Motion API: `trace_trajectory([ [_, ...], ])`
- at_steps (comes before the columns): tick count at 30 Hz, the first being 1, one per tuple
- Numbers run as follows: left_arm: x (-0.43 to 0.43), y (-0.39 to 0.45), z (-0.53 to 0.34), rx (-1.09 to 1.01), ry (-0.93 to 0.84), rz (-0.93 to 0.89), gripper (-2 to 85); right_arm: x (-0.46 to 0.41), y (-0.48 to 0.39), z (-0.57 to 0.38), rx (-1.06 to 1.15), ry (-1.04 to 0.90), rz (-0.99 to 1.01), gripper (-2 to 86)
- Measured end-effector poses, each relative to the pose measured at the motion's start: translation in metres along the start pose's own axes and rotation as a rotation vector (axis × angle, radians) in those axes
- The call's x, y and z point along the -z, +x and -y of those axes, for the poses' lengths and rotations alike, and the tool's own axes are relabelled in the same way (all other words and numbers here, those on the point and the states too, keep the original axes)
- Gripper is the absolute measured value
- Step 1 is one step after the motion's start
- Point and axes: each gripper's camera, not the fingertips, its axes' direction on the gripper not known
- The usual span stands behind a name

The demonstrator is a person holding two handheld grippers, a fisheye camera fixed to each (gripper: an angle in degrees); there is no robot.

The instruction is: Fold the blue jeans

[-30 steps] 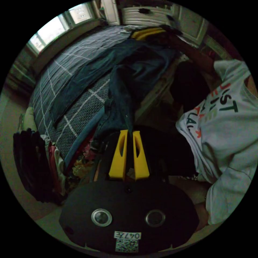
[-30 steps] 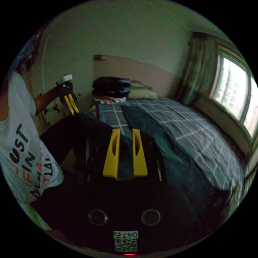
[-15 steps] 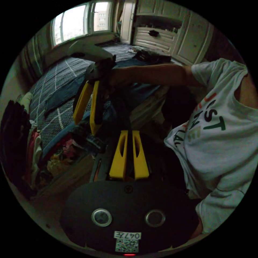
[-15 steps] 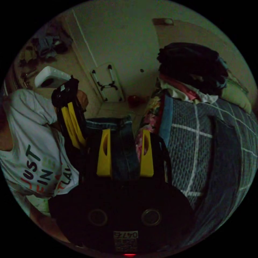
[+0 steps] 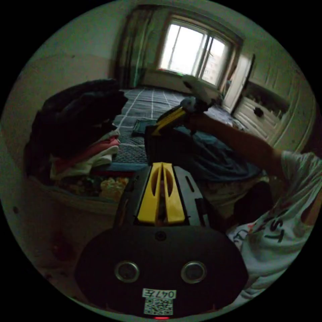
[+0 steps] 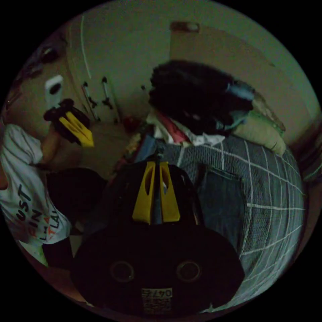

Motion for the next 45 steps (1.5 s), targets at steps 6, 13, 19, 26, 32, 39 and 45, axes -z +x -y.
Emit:
trace_trajectory([
  [6,-0.037,-0.057,-0.013,0.192,-0.008,-0.022,2.2,-0.113,0.079,0.02,-0.168,-0.108,-0.027,6.8],
  [13,-0.117,-0.072,0.021,0.079,-0.325,0.121,13.6,-0.133,0.123,0.035,-0.239,0.053,0.034,7.7],
  [19,-0.153,-0.079,0.035,0.023,-0.425,0.115,10.8,-0.212,0.156,0.053,-0.237,-0.115,0.122,4.1],
  [26,-0.149,-0.082,0.032,0.008,-0.267,0.119,0.7,-0.234,0.157,0.066,-0.106,-0.065,0.02,0.3],
  [32,-0.125,-0.101,0.032,0.115,-0.063,0.065,0.0,-0.236,0.155,0.085,-0.01,0.015,-0.037,0.2],
  [39,-0.157,-0.122,0.045,0.199,-0.187,0.083,3.9,-0.272,0.199,0.066,-0.149,-0.033,0.091,4.3],
  [45,-0.128,-0.112,0.072,0.214,0.042,0.164,2.0,-0.185,0.251,-0.009,-0.325,0.33,0.026,7.5],
])
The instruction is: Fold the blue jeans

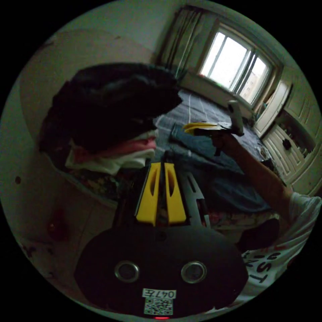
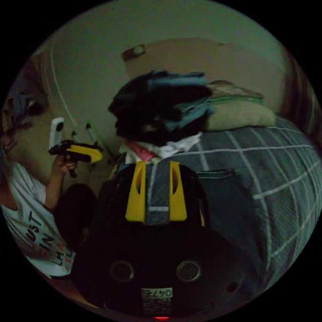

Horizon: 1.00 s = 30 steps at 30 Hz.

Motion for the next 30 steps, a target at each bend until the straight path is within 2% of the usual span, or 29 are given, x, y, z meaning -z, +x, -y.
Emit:
trace_trajectory([
  [2,0.0,0.017,0.028,-0.074,0.032,-0.071,2.7,0.022,0.027,-0.005,-0.064,-0.023,-0.127,8.6],
  [5,-0.034,0.053,0.077,-0.181,0.023,-0.117,9.5,0.032,0.07,-0.011,-0.134,-0.2,-0.279,11.2],
  [7,-0.087,0.081,0.108,-0.232,-0.08,-0.059,12.2,0.035,0.088,-0.017,-0.149,-0.257,-0.274,11.0],
  [10,-0.139,0.108,0.127,-0.244,-0.113,-0.027,11.1,0.043,0.103,-0.025,-0.113,-0.289,-0.277,10.1],
  [13,-0.183,0.121,0.146,-0.23,-0.198,0.178,13.1,0.049,0.114,-0.037,-0.085,-0.354,-0.274,10.5],
  [16,-0.221,0.126,0.165,-0.205,-0.377,0.118,16.7,0.062,0.124,-0.053,-0.107,-0.394,-0.199,10.3],
  [18,-0.237,0.132,0.169,-0.225,-0.442,0.116,15.0,0.089,0.119,-0.067,-0.101,-0.37,-0.189,6.0],
  [20,-0.234,0.141,0.173,-0.285,-0.42,0.089,4.9,0.114,0.105,-0.076,-0.036,-0.358,-0.215,1.8],
  [21,-0.229,0.145,0.175,-0.297,-0.386,0.004,4.2,0.13,0.092,-0.081,0.024,-0.354,-0.23,0.7],
  [26,-0.211,0.16,0.182,-0.291,-0.306,0.068,3.1,0.193,0.044,-0.089,0.177,-0.376,-0.349,0.0],
  [30,-0.192,0.164,0.189,-0.251,-0.25,0.179,3.4,0.265,0.012,-0.099,0.216,-0.287,-0.368,-0.1],
])
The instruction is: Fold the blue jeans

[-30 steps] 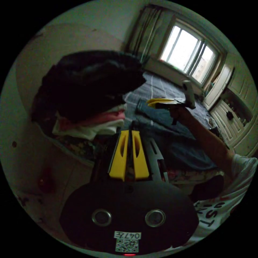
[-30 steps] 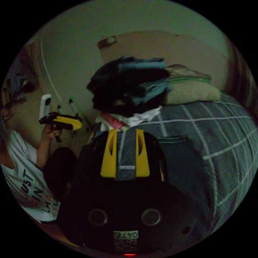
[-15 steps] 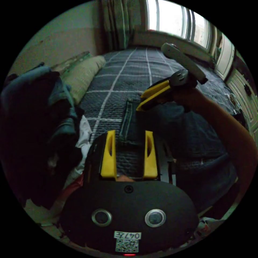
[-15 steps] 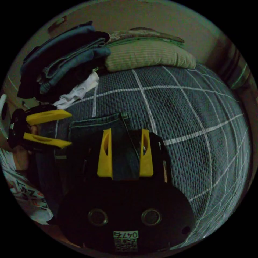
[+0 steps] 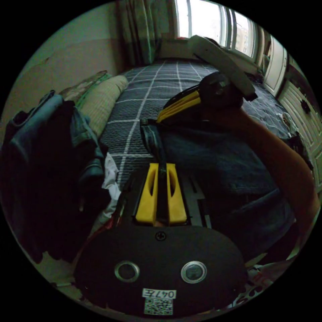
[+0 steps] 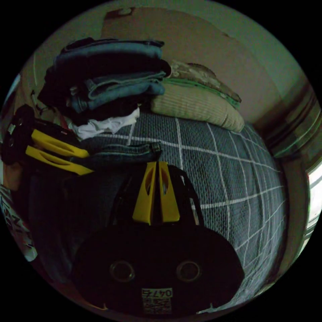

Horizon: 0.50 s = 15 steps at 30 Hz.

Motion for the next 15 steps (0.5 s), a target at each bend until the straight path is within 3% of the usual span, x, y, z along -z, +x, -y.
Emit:
trace_trajectory([
  [3,-0.01,-0.005,0.001,0.037,-0.061,0.006,5.7,0.033,-0.007,-0.027,0.02,-0.03,-0.013,0.3],
  [6,-0.02,0.003,0.004,0.029,-0.161,0.156,11.1,0.044,-0.01,-0.07,-0.057,-0.134,-0.007,2.3],
  [9,0.005,0.011,0.001,0.0,-0.091,0.204,11.8,0.122,-0.002,-0.127,-0.262,0.012,-0.018,5.6],
  [12,0.051,0.006,-0.007,0.002,0.055,0.043,11.8,0.25,-0.005,-0.203,-0.422,0.238,-0.058,5.8],
  [15,0.093,-0.008,-0.024,-0.033,0.194,-0.184,11.2,0.393,-0.054,-0.305,-0.444,0.39,-0.124,4.8],
])
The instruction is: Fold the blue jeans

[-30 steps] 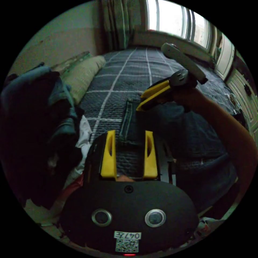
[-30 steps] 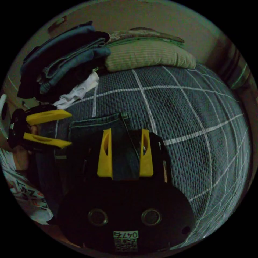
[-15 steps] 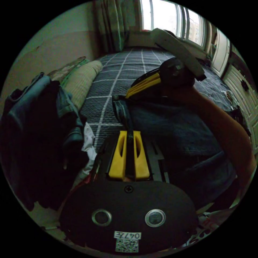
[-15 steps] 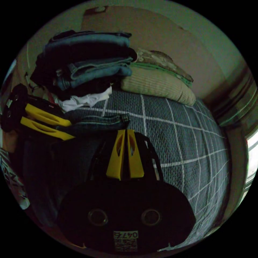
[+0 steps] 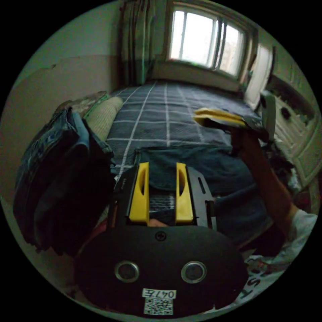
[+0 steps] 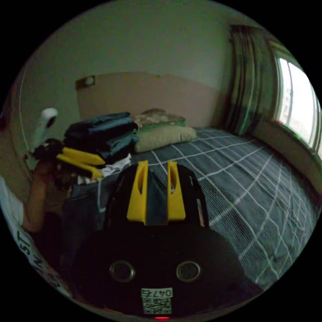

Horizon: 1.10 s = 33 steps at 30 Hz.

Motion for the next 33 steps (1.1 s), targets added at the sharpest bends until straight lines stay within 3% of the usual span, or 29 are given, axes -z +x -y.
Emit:
trace_trajectory([
  [2,0.02,-0.003,-0.009,-0.027,0.032,-0.041,11.0,0.106,-0.006,-0.047,0.01,0.026,-0.132,4.3],
  [6,0.065,-0.007,-0.038,-0.045,0.014,0.158,10.8,0.334,-0.014,-0.181,-0.074,-0.071,-0.57,4.7],
  [9,0.09,-0.012,-0.071,-0.066,-0.028,0.238,10.9,0.468,-0.021,-0.264,-0.141,-0.197,-0.716,5.6],
  [12,0.088,-0.027,-0.119,-0.009,-0.123,0.129,12.7,0.559,-0.031,-0.32,-0.094,-0.302,-0.714,5.9],
  [19,0.014,-0.059,-0.193,0.258,-0.362,-0.05,14.7,0.679,0.009,-0.415,-0.182,-0.332,-0.499,6.4],
  [26,0.033,-0.064,-0.209,0.263,-0.281,0.084,3.2,0.8,0.041,-0.522,-0.358,-0.477,-0.691,7.0],
  [33,0.073,-0.095,-0.229,0.343,-0.121,-0.12,1.0,0.88,0.068,-0.574,-0.284,-0.629,-0.854,7.2],
])
